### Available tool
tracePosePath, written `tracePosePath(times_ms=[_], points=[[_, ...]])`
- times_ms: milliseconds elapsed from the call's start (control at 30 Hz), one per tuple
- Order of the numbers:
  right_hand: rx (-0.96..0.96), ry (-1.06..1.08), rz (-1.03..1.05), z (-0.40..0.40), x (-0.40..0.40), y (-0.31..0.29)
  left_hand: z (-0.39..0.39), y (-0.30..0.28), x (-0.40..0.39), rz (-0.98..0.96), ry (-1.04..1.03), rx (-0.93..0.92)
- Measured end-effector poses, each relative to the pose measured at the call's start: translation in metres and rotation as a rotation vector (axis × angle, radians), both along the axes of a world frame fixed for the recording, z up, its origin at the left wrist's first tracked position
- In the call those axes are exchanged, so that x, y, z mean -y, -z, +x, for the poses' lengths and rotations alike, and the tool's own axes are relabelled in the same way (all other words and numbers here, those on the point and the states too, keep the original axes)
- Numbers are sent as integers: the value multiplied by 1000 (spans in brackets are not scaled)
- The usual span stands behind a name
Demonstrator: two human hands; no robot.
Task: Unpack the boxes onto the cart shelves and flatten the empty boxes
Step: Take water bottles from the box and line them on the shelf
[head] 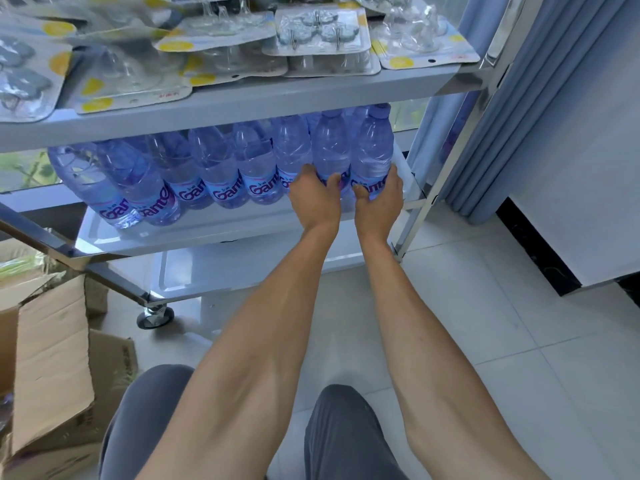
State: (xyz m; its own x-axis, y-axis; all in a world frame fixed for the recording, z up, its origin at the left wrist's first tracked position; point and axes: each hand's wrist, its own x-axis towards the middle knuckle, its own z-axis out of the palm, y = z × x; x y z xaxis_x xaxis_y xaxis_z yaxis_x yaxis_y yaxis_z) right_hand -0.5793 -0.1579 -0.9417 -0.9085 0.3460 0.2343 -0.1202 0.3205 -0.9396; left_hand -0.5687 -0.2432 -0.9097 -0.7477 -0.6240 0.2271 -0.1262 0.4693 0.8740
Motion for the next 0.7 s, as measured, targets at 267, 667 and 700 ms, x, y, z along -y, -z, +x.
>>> tracePosePath(times_ms=[267,667,700], points=[[-1,27,7,-8,-1,3,4,21,4,-44,45,123],[-49,55,-68,-18,11,4,7,31,9,-187,74,151],[-43,48,-74,-21,10,4,7,31,8,-189,67,153]])
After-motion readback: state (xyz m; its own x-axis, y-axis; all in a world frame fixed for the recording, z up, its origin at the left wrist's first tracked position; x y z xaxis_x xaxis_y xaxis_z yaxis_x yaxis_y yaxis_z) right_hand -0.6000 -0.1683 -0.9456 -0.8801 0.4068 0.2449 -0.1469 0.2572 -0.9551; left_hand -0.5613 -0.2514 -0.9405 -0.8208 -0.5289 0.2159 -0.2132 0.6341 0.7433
